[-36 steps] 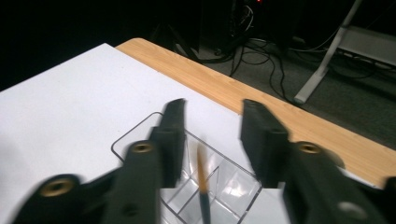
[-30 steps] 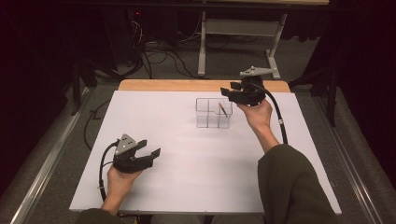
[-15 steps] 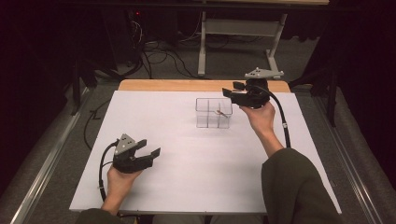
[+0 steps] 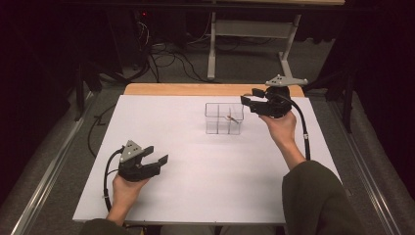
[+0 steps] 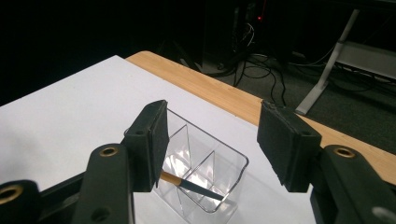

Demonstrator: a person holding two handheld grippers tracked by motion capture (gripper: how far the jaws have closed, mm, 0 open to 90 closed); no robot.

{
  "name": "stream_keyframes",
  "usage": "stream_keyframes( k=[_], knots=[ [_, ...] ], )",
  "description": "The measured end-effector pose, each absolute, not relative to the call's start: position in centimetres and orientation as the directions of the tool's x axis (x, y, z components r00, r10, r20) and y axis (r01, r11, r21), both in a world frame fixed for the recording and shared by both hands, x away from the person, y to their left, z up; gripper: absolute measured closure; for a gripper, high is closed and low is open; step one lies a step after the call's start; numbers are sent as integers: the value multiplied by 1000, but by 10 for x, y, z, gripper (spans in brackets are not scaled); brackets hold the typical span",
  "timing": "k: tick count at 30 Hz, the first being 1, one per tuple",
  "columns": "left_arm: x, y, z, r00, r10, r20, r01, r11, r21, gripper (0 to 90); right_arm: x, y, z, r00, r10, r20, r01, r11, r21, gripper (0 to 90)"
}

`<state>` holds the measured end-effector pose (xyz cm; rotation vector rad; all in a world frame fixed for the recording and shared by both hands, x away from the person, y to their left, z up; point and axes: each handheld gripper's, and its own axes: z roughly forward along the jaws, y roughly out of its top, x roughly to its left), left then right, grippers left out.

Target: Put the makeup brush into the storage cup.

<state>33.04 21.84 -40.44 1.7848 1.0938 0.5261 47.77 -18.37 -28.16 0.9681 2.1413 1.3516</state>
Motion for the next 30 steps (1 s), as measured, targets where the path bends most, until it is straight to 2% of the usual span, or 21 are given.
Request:
stream_keyframes(
  k=[30],
  knots=[
    [330,218,-404,510,853,-114,445,-148,883,343,456,-199,-283,-694,720,14,315,287,905,445]
  ],
)
